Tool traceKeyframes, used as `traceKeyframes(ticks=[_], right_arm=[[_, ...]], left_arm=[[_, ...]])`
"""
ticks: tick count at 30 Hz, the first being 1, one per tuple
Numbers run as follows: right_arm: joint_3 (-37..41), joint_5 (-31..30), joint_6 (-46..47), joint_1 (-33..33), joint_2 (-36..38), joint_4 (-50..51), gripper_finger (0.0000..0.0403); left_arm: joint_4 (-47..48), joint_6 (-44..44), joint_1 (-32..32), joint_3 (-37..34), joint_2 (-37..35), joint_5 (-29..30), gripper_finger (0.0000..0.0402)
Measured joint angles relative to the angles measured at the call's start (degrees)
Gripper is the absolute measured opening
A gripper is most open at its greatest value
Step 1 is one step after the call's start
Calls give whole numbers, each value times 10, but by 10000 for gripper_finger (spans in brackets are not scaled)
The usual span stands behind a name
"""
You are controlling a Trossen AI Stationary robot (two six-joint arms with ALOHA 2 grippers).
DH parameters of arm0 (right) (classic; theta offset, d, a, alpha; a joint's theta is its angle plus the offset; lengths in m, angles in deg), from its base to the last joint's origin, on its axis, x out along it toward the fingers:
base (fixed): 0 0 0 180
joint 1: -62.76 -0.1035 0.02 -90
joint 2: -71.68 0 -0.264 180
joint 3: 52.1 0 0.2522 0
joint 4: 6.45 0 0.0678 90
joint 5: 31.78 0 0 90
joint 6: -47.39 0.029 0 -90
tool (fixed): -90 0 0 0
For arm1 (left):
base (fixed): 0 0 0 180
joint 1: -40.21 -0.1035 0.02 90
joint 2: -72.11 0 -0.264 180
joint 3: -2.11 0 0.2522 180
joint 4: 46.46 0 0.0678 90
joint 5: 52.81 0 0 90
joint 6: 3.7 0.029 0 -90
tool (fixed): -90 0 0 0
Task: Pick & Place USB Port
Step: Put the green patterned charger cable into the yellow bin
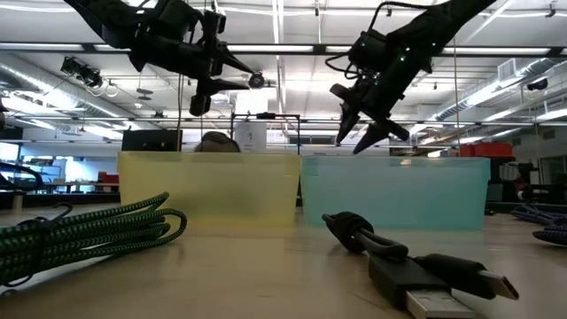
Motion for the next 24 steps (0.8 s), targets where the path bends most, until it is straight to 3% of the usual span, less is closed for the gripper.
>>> traceKeyframes(ticks=[5, 10, 24], right_arm=[[0, -46, 23, 5, -7, 51, 242], [0, -34, 52, 20, -23, 91, 236], [0, -5, 68, 25, -110, 77, 228]], left_arm=[[0, 5, 0, 0, 0, -15, 140], [-1, 17, 0, 0, 0, -36, 140], [-1, 35, 0, 0, 0, -71, 140]])
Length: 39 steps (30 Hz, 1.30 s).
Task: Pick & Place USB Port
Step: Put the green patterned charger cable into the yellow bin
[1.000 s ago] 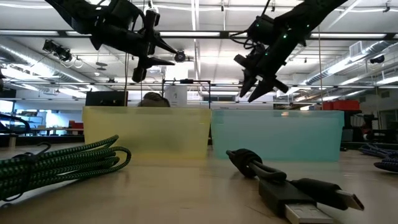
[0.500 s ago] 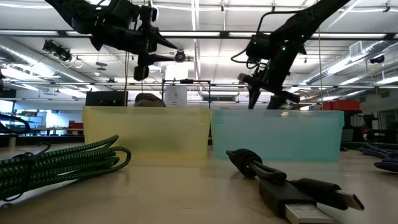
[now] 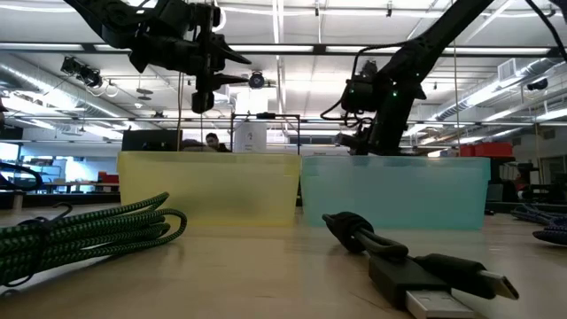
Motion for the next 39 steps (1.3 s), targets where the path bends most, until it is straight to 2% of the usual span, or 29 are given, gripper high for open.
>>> traceKeyframes(ticks=[10, 27, 31, 33, 37, 39], right_arm=[[0, -20, 19, 5, -23, -41, 228], [0, -13, 46, 12, -70, -105, 220], [0, -14, 34, 12, -70, -102, 176], [0, -13, 31, 12, -71, -100, 137], [0, 17, 4, 13, -72, -111, 30], [0, 31, -6, 14, -72, -113, 16]], left_arm=[[0, 0, -5, 0, 0, -3, 140], [3, 16, -16, 0, 0, -5, 140], [3, 16, -19, 0, 0, -4, 140], [3, 19, -19, 0, 0, -4, 140], [3, 26, -19, 0, 0, -4, 140], [3, 26, -19, 0, 0, -4, 140]])
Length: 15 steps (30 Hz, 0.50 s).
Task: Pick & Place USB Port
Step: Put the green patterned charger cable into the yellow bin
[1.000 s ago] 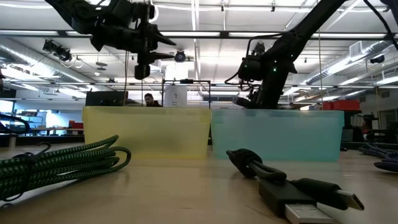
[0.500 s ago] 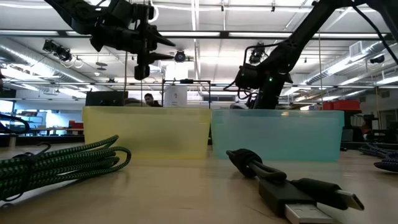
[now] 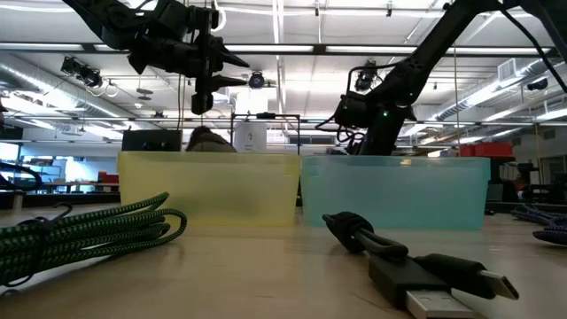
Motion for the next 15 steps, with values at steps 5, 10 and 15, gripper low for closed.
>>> traceKeyframes(ticks=[5, 10, 15], right_arm=[[0, 21, -9, 3, 10, 10, 6], [-16, 6, -36, 5, 62, 47, 3], [-70, -33, -88, 5, 127, 105, 2]], left_arm=[[0, 0, 0, 0, 0, 1, 140], [0, -2, 0, 0, 0, 1, 140], [-8, -17, 0, 0, 0, 2, 140]])
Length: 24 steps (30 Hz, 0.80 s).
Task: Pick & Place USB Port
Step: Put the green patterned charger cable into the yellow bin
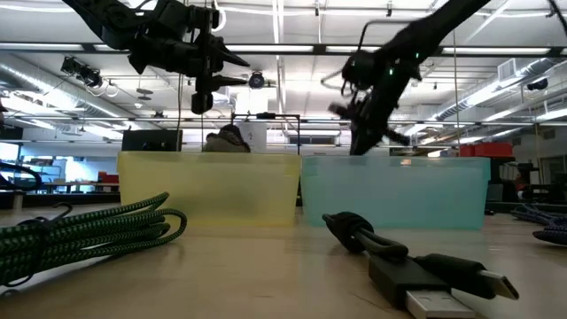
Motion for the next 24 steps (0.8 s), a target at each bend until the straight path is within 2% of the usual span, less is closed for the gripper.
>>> traceKeyframes(ticks=[4, 8, 14, 19, 24], right_arm=[[-43, -1, -51, -9, 53, -6, 1], [-81, 8, -103, -28, 94, -35, 1], [-116, 50, -127, -72, 125, -118, 0], [-124, 74, -122, -115, 122, -181, 0], [-124, 88, -115, -152, 109, -194, 0]], left_arm=[[-60, -13, 0, 0, 0, 5, 140], [-185, -18, 0, 0, 0, 10, 140], [-322, -31, 1, 1, 0, 72, 140], [-329, 40, 25, 16, 0, 107, 140], [-305, 131, 53, 51, 1, 164, 140]])
